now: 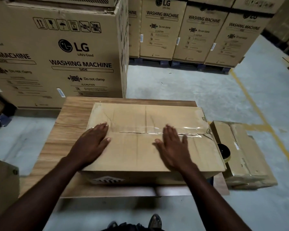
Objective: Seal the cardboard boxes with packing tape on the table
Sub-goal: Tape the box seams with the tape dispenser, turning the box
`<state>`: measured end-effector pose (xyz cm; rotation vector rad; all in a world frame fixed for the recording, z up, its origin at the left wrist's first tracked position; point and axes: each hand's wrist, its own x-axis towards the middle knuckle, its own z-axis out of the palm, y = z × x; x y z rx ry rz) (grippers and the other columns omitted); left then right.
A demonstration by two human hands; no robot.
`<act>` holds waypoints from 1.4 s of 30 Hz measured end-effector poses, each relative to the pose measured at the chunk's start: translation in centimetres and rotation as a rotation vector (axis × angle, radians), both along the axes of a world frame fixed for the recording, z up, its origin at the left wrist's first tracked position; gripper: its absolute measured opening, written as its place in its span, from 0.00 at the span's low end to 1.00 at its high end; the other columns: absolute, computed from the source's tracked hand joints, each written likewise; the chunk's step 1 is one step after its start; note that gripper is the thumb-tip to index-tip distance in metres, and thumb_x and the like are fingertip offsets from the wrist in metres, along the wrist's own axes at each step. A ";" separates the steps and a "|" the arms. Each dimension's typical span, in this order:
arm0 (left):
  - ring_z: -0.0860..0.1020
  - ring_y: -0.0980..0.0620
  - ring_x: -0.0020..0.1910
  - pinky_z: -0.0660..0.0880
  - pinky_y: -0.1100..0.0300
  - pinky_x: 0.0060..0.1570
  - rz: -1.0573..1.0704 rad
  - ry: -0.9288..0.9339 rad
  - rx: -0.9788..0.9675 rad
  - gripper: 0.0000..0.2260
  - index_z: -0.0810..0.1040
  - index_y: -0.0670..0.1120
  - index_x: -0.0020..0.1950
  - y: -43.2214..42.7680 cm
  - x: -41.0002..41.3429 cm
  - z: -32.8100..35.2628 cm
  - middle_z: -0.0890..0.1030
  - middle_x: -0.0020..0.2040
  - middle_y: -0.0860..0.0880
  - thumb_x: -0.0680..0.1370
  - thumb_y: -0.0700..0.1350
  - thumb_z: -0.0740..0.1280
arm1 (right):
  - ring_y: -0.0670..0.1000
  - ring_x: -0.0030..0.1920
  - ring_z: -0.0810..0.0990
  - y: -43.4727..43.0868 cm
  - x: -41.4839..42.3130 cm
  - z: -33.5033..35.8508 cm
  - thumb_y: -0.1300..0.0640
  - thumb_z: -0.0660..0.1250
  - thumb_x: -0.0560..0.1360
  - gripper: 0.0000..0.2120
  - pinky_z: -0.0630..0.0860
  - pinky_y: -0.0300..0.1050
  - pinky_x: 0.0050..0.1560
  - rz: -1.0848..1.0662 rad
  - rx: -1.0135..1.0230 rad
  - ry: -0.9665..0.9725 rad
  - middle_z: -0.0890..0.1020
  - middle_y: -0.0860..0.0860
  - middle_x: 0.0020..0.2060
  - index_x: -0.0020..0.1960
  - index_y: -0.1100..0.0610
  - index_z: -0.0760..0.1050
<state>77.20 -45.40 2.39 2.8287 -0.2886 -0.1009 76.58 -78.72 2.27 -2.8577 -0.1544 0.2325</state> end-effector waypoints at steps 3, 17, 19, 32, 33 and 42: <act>0.53 0.53 0.80 0.49 0.59 0.76 0.038 0.014 0.010 0.33 0.55 0.48 0.82 0.1 0.1 0.0 0.54 0.82 0.50 0.80 0.61 0.49 | 0.51 0.81 0.37 -1.1 0.3 0.3 0.33 0.40 0.82 0.38 0.36 0.64 0.78 -0.210 -0.022 0.029 0.40 0.51 0.82 0.83 0.56 0.41; 0.67 0.53 0.74 0.61 0.62 0.70 0.324 0.044 -0.431 0.36 0.64 0.48 0.79 3.8 -0.7 0.3 0.67 0.76 0.55 0.75 0.55 0.74 | 0.50 0.82 0.41 7.3 0.0 -0.2 0.35 0.45 0.82 0.37 0.40 0.59 0.79 -0.059 -0.006 -0.034 0.44 0.50 0.82 0.83 0.56 0.46; 0.75 0.54 0.66 0.73 0.57 0.63 0.430 0.182 -0.675 0.33 0.70 0.53 0.76 4.2 -1.1 0.4 0.74 0.66 0.61 0.73 0.54 0.77 | 0.50 0.82 0.41 5.2 0.0 -0.6 0.35 0.45 0.82 0.37 0.40 0.61 0.79 -0.222 -0.008 -0.053 0.44 0.50 0.82 0.83 0.56 0.45; 0.80 0.50 0.63 0.75 0.53 0.64 0.379 0.624 -1.326 0.18 0.76 0.48 0.69 4.6 -0.9 -1.4 0.83 0.62 0.49 0.84 0.55 0.58 | 0.58 0.81 0.36 22.2 -1.2 -0.1 0.32 0.43 0.81 0.42 0.37 0.57 0.80 0.133 0.104 -0.008 0.41 0.59 0.81 0.82 0.62 0.41; 0.79 0.50 0.64 0.73 0.52 0.66 0.407 0.617 -1.371 0.20 0.76 0.47 0.69 4.8 -0.6 -1.4 0.83 0.62 0.49 0.84 0.56 0.58 | 0.58 0.81 0.37 23.5 -1.5 0.0 0.34 0.44 0.82 0.41 0.38 0.57 0.80 0.204 0.101 -0.006 0.41 0.60 0.81 0.82 0.62 0.41; 0.82 0.49 0.54 0.77 0.53 0.59 0.406 0.322 -0.969 0.14 0.78 0.47 0.62 3.6 9.1 0.8 0.83 0.57 0.49 0.78 0.49 0.71 | 0.63 0.81 0.39 26.4 -2.7 0.1 0.37 0.57 0.78 0.46 0.38 0.58 0.80 0.277 0.088 -0.067 0.44 0.65 0.80 0.81 0.65 0.43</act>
